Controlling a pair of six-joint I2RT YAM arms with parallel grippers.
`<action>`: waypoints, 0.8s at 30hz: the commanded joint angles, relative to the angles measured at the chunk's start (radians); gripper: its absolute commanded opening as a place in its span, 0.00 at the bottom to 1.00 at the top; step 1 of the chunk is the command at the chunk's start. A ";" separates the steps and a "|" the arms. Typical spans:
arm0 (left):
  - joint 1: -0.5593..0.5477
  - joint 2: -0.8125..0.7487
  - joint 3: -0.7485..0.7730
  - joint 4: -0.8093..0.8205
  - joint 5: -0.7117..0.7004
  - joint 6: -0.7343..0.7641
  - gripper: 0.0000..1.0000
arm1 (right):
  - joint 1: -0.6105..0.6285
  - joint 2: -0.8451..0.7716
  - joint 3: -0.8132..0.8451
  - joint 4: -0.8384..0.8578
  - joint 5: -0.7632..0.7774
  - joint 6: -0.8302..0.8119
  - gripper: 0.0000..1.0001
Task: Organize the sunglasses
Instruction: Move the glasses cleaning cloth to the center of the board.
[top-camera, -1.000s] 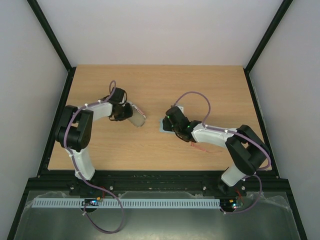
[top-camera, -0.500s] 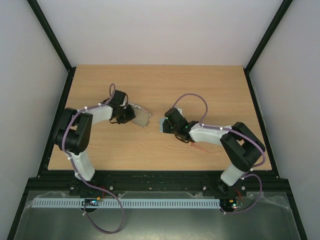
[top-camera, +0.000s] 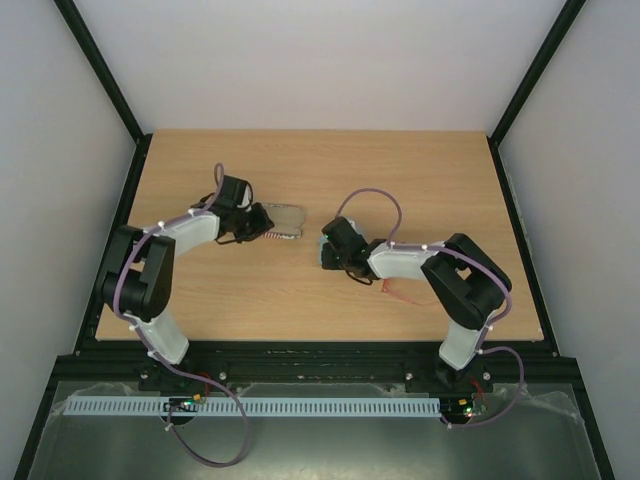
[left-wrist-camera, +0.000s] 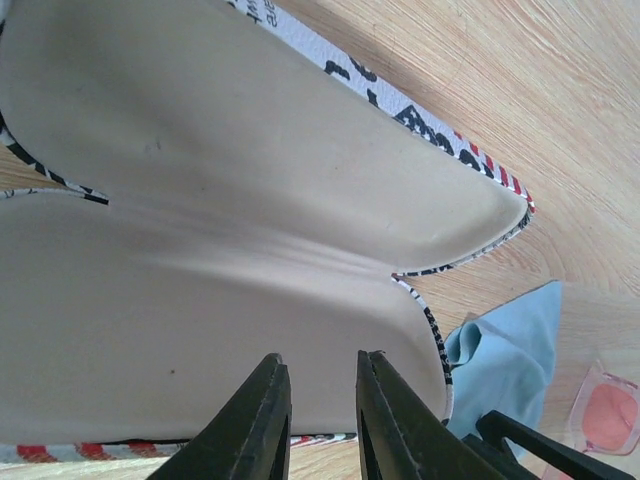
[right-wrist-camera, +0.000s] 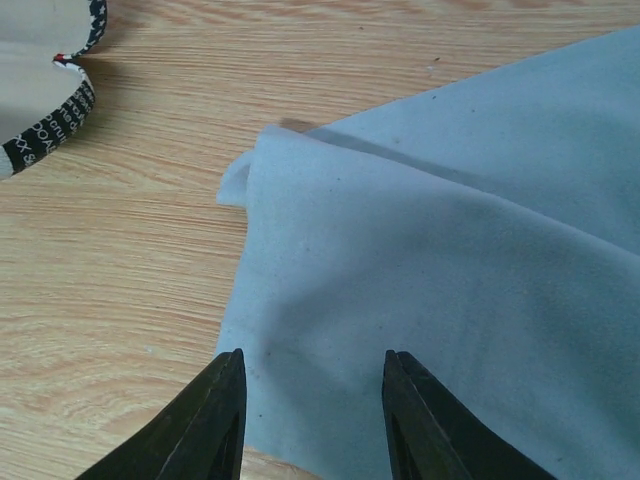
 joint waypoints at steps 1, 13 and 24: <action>0.005 -0.043 -0.015 -0.023 0.015 0.008 0.22 | 0.010 0.012 -0.017 -0.029 -0.066 -0.018 0.37; -0.015 -0.263 -0.041 -0.096 -0.060 0.050 0.29 | 0.148 -0.045 -0.064 -0.025 -0.236 -0.003 0.37; -0.154 -0.499 -0.213 -0.150 -0.129 0.020 0.51 | 0.100 -0.312 -0.154 -0.058 0.005 0.188 0.45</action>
